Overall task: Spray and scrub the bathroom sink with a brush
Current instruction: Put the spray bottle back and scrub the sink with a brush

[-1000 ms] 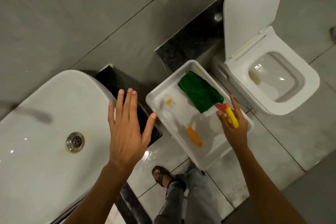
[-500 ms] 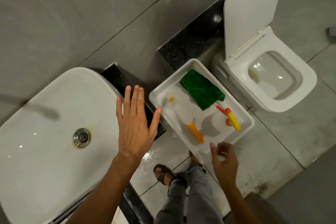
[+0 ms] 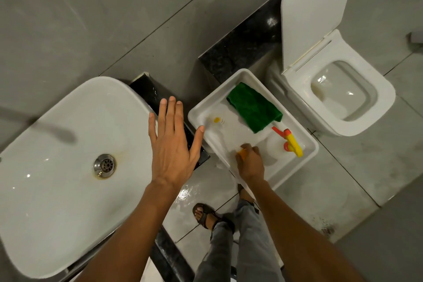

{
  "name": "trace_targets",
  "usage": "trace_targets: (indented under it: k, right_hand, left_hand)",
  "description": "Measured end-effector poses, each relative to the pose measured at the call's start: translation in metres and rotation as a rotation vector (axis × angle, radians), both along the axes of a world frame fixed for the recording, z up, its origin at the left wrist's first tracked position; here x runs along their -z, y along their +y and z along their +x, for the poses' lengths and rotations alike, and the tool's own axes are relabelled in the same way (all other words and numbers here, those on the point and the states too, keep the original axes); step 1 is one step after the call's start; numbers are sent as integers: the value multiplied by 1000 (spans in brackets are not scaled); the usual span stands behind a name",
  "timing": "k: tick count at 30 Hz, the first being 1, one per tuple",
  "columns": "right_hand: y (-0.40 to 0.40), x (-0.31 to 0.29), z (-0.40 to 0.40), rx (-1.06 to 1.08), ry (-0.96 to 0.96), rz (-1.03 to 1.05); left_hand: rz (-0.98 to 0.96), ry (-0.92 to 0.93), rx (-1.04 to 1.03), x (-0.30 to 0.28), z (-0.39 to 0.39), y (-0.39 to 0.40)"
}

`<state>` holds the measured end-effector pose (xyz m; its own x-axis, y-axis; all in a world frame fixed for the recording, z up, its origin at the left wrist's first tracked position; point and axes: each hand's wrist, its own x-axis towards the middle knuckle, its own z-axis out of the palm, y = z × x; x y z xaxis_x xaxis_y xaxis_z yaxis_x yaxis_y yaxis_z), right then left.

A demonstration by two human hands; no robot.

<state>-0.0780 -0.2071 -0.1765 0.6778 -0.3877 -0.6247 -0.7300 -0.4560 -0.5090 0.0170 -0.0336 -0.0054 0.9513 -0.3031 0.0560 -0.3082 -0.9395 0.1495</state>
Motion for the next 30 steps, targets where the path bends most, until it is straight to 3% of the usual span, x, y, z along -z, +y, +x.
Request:
trace_targets:
  k: [7,12,16,23,30]
  right_hand:
    - [3,-57,-20,145,-95,124]
    - [11,-131,-25,163,-204,77]
    - [26,-197,-25,115,-346,72]
    - [107,-265,-31,-179,-441,86]
    - [190,-279,-41,-656,-211,-41]
  left_hand:
    - [-59,65,-11,-1,1,2]
    - [-282,47,66,-19,-18,16]
    - [-334,-11,-21,-27,-53,67]
    - [-282,-46,-386,-21,-93,225]
    - [-278,-60,-599,-16,-108,323]
